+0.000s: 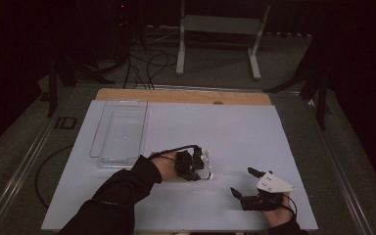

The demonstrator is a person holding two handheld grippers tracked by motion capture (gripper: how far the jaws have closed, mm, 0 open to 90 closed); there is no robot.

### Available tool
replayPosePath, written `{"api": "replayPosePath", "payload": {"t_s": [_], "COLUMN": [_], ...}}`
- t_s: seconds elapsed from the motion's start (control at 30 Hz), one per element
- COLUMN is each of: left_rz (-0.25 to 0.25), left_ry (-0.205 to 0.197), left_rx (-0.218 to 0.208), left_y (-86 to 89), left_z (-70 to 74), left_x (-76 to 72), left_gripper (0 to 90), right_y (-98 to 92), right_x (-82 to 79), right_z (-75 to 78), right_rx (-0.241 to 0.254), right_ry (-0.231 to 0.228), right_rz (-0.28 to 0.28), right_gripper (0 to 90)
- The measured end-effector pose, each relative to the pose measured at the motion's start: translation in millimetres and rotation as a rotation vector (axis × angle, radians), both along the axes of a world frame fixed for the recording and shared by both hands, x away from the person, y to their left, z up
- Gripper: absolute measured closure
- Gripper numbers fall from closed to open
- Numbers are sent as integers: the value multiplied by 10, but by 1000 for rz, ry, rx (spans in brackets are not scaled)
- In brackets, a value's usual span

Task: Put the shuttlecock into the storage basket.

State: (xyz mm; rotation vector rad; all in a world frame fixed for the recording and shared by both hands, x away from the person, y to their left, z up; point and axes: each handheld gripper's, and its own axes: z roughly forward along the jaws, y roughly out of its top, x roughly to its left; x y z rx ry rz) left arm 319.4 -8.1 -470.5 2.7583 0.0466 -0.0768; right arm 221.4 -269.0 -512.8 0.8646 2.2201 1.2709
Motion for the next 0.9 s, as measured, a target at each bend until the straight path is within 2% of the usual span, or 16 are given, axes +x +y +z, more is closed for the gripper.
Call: {"api": "replayPosePath", "payload": {"t_s": [0.13, 0.2, 0.3, 0.63, 0.9], "left_rz": [-1, -19, -6, -30, -21], "left_ry": [3, 16, 18, -12, 1], "left_rx": [-10, -27, -32, -17, -48], "left_y": [21, 42, 74, 155, 238], "left_z": [76, 118, 170, 398, 543], "left_x": [-21, -31, -31, -87, -82], "left_gripper": [899, 899, 899, 899, 899], "right_y": [2, 2, 0, 3, 6], "right_x": [1, 0, -1, 3, 4], "right_z": [-1, 1, 1, -2, -4], "right_rx": [-4, -2, 2, -1, -2], "right_ry": [-1, 0, 0, -2, -1], "right_rz": [0, 0, -2, 0, -2], "right_gripper": [92, 92, 92, 92, 92]}}
